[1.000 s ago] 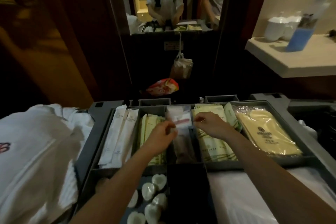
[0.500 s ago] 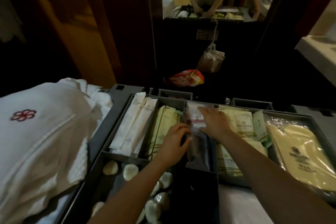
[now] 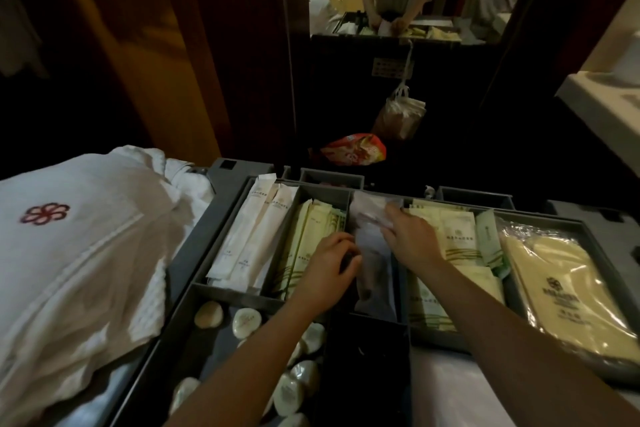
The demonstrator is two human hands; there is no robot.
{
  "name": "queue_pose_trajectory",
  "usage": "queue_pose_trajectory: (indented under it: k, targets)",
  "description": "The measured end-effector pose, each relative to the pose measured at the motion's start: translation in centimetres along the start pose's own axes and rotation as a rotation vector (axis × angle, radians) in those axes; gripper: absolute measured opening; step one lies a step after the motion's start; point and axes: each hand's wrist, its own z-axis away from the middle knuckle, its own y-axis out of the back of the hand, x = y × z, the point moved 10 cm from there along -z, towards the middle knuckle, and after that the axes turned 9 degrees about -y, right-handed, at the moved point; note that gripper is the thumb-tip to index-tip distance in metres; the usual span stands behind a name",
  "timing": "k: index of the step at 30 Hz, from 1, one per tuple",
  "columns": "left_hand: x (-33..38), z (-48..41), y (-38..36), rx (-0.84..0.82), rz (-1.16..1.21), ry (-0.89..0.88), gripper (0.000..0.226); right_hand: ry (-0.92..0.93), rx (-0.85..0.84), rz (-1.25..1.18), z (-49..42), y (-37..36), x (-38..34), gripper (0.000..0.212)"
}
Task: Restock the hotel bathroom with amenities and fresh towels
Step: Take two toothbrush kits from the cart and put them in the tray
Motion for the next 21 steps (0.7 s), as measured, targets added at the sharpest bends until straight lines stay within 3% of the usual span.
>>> queue_pose_trajectory:
  k: [5,9,14,21]
  targets:
    - [-0.4,0.2,-0.4,-0.021,-0.009,0.022,0.025,-0.053,0.043,-0.374,1.2,0.8,1.2,0.02]
    - [-0.4,0.1,-0.5,-0.027,-0.018,0.026,0.024,-0.15,0.065,-0.536,2.1,0.9,2.3,0.036]
    - [-0.7,0.1,0.3,0.021,-0.276,0.092,0.03,-0.28,0.122,-0.695,1.9,1.2,3.6,0.029]
    - [-0.7,0.0,-2.1,-0.287,-0.583,0.238,0.063,-0.269,0.135,-0.75,1.8,0.7,4.0,0.029]
